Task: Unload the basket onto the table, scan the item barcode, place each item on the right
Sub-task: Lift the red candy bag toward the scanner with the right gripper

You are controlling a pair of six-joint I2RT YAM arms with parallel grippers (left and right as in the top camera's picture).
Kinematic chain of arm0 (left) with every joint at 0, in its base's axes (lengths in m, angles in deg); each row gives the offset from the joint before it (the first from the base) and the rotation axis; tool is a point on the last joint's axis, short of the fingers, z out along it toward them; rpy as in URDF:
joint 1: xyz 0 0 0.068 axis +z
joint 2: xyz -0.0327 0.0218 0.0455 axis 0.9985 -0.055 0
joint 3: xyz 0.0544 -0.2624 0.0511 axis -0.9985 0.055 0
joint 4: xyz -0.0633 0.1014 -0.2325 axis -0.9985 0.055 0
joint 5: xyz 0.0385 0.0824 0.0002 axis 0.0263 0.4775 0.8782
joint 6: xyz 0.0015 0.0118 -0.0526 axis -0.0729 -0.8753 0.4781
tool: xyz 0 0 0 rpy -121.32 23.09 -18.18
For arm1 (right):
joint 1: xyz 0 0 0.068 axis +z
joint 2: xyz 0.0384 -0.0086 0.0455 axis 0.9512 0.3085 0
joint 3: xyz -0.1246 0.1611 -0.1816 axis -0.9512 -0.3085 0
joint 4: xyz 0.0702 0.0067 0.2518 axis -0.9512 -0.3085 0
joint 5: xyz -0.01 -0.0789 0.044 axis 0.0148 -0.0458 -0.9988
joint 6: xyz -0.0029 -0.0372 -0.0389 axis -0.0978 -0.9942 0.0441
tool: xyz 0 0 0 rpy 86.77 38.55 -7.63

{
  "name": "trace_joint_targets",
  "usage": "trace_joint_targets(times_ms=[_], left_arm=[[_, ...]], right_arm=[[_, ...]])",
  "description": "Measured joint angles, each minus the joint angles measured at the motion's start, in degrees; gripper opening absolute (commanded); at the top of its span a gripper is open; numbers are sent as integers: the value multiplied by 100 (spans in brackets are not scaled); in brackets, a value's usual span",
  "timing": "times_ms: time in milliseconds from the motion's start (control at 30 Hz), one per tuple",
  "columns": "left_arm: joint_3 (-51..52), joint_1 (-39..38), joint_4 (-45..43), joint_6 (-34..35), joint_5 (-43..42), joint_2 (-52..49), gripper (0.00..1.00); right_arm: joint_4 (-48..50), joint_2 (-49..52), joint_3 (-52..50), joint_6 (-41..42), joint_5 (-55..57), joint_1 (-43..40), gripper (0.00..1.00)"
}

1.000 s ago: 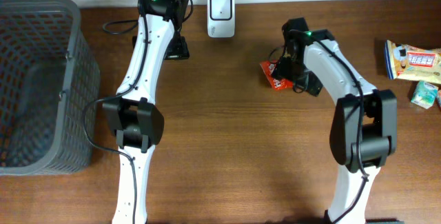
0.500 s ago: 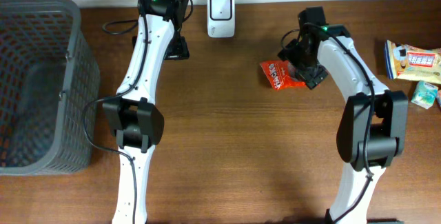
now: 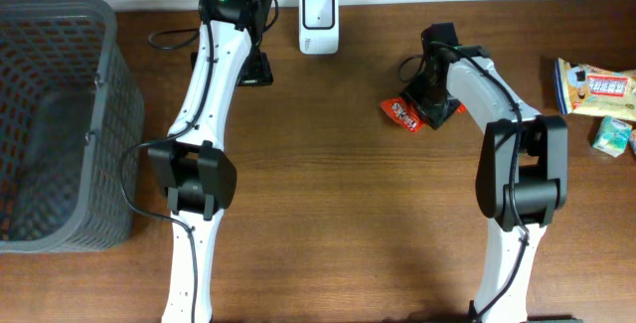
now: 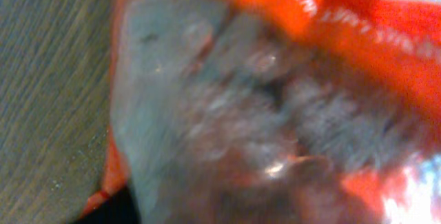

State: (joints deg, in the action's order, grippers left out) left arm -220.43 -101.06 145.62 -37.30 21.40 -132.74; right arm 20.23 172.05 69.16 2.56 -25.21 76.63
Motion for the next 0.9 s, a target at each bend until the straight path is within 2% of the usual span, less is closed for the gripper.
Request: trace_joint_targets(times_ms=[100,200,333,467,567,633,700,733,767,800,900], left_arm=[[0,0,-4,-2,0,0,99],[0,0,0,0,0,0,99],[0,0,0,0,0,0,99],[0,0,2,0,0,0,99],[0,0,2,0,0,0,99],[0,0,-2,0,0,0,99],[0,0,0,0,2,0,99],[0,0,-2,0,0,0,99],[0,0,2,0,0,0,99],[0,0,-7,0,2,0,99],[2,0,11,0,2,0,99]], right_arm=[[-463,-2,118,-173,-20,-2,38],[-763,-9,258,-496,-385,-2,38],[-1010,-9,492,-927,-2098,-9,36],[-1360,-11,525,-1589,-4625,-9,35],[-2116,-13,533,-2288,-5987,-7,36],[-2872,-13,553,-2754,-6666,-7,36],[-3213,-15,560,-3130,-7027,-7,36],[-3202,-15,560,-3257,-7132,-7,35],[-3010,-15,557,-3401,-7217,-7,29],[-2509,-15,546,-3475,-7254,-7,26],[-715,-17,564,-3501,-6881,-7,30]])
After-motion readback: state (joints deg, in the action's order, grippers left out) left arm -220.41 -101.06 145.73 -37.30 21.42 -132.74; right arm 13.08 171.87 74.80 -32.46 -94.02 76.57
